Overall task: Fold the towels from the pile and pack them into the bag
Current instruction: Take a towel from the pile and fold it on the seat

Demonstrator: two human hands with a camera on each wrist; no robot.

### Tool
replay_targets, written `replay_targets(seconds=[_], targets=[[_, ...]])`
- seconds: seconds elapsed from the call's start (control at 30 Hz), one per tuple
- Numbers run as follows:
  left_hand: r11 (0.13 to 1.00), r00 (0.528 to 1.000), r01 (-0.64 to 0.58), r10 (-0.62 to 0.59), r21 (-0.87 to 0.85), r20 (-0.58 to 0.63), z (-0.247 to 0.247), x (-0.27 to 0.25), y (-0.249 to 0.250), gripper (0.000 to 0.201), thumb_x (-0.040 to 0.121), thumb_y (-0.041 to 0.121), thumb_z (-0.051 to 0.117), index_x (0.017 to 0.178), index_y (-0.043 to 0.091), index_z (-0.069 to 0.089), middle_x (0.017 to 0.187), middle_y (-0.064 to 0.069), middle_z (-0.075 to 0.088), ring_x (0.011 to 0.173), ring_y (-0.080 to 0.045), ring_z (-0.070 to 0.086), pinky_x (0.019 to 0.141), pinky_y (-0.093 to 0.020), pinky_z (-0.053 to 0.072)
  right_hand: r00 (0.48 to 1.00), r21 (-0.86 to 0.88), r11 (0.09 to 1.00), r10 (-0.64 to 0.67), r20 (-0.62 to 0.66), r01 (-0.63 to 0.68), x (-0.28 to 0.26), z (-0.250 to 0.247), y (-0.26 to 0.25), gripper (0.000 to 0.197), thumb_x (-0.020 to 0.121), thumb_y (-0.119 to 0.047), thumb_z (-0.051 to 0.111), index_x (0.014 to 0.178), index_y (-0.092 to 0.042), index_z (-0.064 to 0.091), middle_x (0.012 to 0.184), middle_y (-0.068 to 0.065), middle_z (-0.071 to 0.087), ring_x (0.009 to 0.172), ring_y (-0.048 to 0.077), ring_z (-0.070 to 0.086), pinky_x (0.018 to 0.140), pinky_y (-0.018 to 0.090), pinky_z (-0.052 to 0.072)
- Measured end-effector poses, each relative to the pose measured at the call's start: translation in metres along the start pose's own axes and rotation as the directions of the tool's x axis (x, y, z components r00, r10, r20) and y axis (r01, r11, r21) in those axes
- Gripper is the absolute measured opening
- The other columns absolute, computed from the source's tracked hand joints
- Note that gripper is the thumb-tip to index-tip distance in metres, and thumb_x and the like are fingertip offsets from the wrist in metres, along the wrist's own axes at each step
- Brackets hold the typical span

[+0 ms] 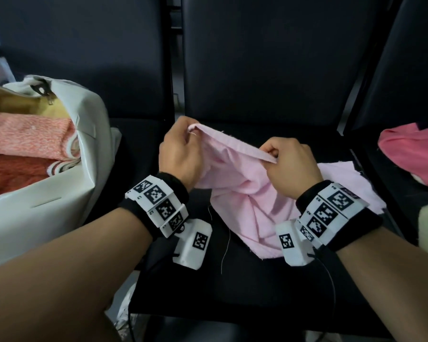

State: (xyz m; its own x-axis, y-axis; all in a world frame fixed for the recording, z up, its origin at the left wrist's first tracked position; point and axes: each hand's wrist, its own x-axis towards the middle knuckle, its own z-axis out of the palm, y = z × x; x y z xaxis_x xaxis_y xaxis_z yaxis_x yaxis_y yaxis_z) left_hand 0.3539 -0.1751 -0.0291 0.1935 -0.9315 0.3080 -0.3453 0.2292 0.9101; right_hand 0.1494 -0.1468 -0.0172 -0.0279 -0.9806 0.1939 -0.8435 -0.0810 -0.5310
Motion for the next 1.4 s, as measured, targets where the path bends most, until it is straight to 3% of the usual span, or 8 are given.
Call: replay_targets(seconds=[0.13,0.27,0.4,0.53,0.87,1.03,1.27,1.4], targets=[[0.999,0.998,0.007,-0.005,-0.041,0.056,0.001,-0.003,0.003,0.016,0.099,0.028,0.052,0.086,0.027,0.061,0.08,0.008,0.064,0.075,-0.009,0.06,0.071,-0.035,0.053,0.995,0.067,0.997,0.041,-0.091,-0.035,0.002,-0.002,0.001,0.019,0.094,-0.015,0.057,0.077,-0.019,0.064,0.071,-0.003,0.063,0.074,0.024,0.059,0.066,0.034,0.045],[0.998,0.962,-0.058,0.061,-0.022,0.267,0.013,-0.015,0.009,0.028,0.088,0.048,0.067,0.107,0.026,0.066,0.098,0.013,0.07,0.091,0.006,0.063,0.081,-0.017,0.051,0.994,0.116,0.992,-0.037,-0.106,0.05,-0.005,0.002,-0.012,0.038,0.096,-0.032,0.058,0.064,-0.012,0.055,0.055,0.003,0.053,0.058,0.024,0.053,0.055,0.036,0.039],[0.997,0.871,-0.075,0.074,-0.017,0.485,0.019,-0.024,0.012,0.055,0.082,0.057,0.069,0.128,0.027,0.064,0.115,0.013,0.072,0.11,-0.002,0.066,0.101,-0.036,0.053,0.99,0.172,0.976,-0.125,-0.062,0.134,-0.009,0.003,-0.017,0.022,0.091,-0.023,0.06,0.069,-0.021,0.063,0.06,-0.003,0.061,0.061,0.019,0.059,0.054,0.035,0.047],[0.996,0.817,-0.04,0.08,-0.083,0.571,0.015,-0.019,0.011,0.046,0.076,0.057,0.075,0.106,0.023,0.073,0.102,0.003,0.077,0.103,-0.018,0.072,0.095,-0.051,0.056,0.982,0.266,0.946,-0.183,-0.034,0.186,-0.011,0.0,-0.017,0.015,0.093,-0.023,0.066,0.078,-0.02,0.07,0.064,-0.002,0.065,0.063,0.015,0.061,0.053,0.034,0.049],[0.97,0.879,-0.132,0.02,0.204,0.476,0.004,-0.008,0.013,0.023,0.083,0.046,0.079,0.076,0.028,0.068,0.073,0.007,0.07,0.071,-0.006,0.065,0.063,-0.024,0.049,0.987,0.254,0.954,-0.156,-0.025,0.157,-0.009,0.005,-0.012,0.003,0.093,-0.024,0.07,0.09,-0.024,0.071,0.07,-0.005,0.066,0.066,0.008,0.061,0.059,0.024,0.047],[0.984,0.955,-0.02,-0.032,0.174,0.294,0.0,-0.002,0.011,0.019,0.096,0.028,0.064,0.08,0.02,0.068,0.074,0.004,0.068,0.072,-0.011,0.063,0.065,-0.029,0.05,0.991,0.162,0.978,-0.133,-0.002,0.132,-0.008,0.005,-0.008,0.005,0.093,-0.015,0.066,0.094,-0.02,0.069,0.078,-0.008,0.069,0.073,0.007,0.062,0.062,0.011,0.044],[0.993,0.992,0.114,-0.115,0.026,0.059,-0.006,0.006,0.01,0.028,0.097,0.027,0.056,0.069,0.024,0.053,0.065,0.01,0.056,0.066,-0.012,0.054,0.064,-0.031,0.044,0.997,0.007,0.999,-0.042,-0.068,0.043,-0.002,0.001,0.002,0.015,0.097,-0.019,0.057,0.085,-0.015,0.066,0.074,0.0,0.065,0.076,0.026,0.061,0.068,0.034,0.045],[0.989,0.986,0.151,-0.15,-0.009,0.08,-0.005,0.005,0.01,0.02,0.092,0.021,0.056,0.073,0.02,0.061,0.068,0.005,0.063,0.068,-0.016,0.061,0.067,-0.037,0.053,0.987,0.149,0.986,-0.058,-0.148,0.08,-0.004,-0.001,-0.001,0.011,0.093,-0.017,0.065,0.087,-0.018,0.074,0.073,-0.009,0.069,0.072,0.01,0.064,0.065,0.025,0.05]])
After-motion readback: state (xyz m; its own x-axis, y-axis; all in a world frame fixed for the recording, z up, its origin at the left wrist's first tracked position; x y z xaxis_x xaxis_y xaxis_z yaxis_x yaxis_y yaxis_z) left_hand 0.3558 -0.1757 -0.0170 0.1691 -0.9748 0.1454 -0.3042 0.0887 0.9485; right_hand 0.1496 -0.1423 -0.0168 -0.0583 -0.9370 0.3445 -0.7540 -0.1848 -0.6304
